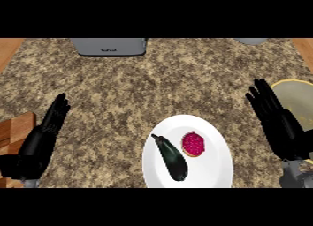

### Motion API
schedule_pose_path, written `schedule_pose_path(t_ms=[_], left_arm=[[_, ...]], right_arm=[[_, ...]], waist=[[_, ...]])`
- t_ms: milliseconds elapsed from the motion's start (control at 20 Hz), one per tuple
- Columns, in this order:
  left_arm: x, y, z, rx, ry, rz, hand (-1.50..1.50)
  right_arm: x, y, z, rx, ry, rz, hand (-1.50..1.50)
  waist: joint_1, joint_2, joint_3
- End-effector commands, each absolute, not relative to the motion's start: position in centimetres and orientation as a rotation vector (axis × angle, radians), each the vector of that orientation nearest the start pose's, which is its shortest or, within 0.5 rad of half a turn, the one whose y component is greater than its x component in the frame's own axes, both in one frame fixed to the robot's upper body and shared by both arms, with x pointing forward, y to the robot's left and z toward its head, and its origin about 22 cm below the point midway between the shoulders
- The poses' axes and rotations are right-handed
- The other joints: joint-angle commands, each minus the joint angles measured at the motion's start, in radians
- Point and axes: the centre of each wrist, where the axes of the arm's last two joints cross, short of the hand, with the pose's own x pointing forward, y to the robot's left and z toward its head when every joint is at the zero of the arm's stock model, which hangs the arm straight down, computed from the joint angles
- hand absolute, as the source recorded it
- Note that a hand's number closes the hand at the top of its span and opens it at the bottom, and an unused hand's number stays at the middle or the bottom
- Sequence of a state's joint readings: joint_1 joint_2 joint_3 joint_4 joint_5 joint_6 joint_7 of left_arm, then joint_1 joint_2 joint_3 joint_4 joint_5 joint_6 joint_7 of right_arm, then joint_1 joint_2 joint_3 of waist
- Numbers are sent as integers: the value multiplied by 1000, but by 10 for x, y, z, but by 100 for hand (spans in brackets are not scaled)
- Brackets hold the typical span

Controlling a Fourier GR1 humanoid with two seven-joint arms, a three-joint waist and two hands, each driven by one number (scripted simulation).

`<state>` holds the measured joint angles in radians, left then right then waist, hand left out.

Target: Pick the cupcake from the plate and place it in the bowl

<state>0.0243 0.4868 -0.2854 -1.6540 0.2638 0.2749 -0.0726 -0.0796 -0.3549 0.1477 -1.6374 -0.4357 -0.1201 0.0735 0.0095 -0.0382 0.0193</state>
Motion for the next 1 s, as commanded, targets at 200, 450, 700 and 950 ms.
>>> schedule_pose_path(t_ms=[200,450,700,950], left_arm=[[260,286,72,15,-1749,-5,0],[261,285,55,-80,-1700,56,0],[265,306,55,-90,-1693,61,0],[260,282,61,-117,-1690,33,0]], right_arm=[[290,-191,76,320,-1506,270,-150],[299,-209,45,-295,-1460,363,-150],[329,-215,69,-379,-1580,473,-150],[356,-209,118,-512,-1412,770,-150]], waist=[[15,43,-21],[9,46,-22],[0,40,-20],[16,37,-21]])
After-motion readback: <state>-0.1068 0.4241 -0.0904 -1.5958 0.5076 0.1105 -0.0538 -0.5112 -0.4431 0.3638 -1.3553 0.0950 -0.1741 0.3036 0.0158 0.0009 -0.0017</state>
